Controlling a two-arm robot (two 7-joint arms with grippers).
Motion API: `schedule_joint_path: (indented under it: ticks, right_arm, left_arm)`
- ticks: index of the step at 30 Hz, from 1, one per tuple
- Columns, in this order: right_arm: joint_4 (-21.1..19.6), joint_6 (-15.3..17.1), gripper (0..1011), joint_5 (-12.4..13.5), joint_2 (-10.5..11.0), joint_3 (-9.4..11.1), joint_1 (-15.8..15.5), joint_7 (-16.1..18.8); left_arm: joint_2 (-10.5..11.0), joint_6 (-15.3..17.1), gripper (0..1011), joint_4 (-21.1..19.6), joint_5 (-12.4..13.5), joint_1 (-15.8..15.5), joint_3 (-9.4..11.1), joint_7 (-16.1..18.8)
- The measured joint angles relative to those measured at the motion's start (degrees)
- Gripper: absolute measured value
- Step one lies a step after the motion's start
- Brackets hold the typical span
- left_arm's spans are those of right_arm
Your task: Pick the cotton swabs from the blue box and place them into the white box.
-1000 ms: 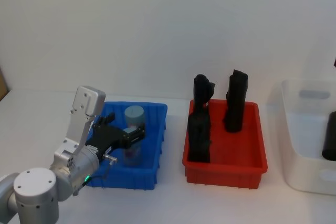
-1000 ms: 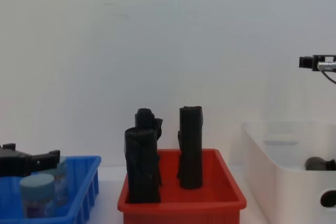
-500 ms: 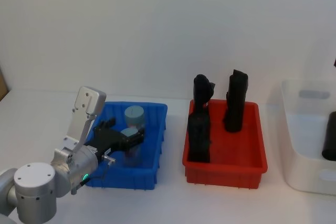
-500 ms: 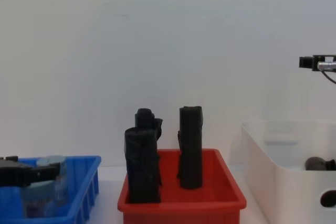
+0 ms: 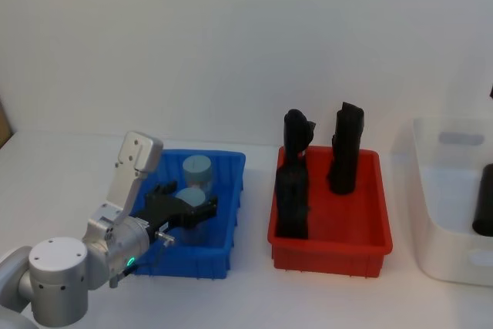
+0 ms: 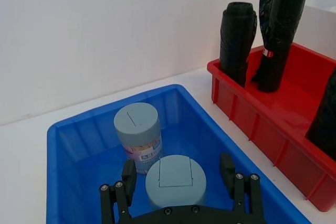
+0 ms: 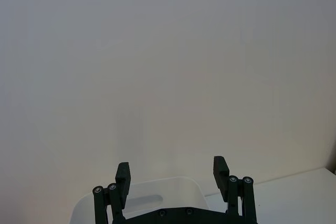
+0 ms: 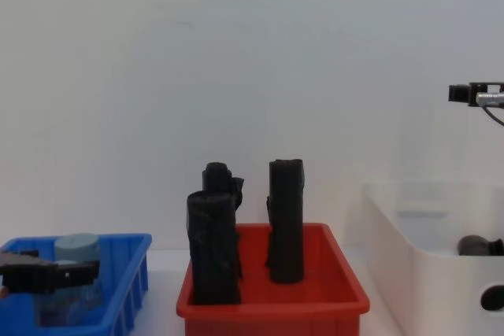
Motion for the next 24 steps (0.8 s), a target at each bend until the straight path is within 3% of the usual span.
schedule_joint_path:
  ticks: [16, 19, 24]
  right_arm:
    - [0.00, 0.00, 1002, 0.00, 0.00, 0.00, 0.00, 0.00]
    - [0.00, 0.00, 1002, 0.00, 0.00, 0.00, 0.00, 0.00]
    - [0.00, 0.00, 1002, 0.00, 0.00, 0.00, 0.00, 0.00]
  left_arm:
    - [-0.70, 2.45, 1003, 1.12, 1.33, -0.64, 0.33, 0.52]
    - [-0.76, 2.74, 978, 1.17, 1.49, -0.68, 0.35, 0.68]
    - [-0.81, 3.06, 854, 1.24, 1.67, -0.72, 0.38, 0.84]
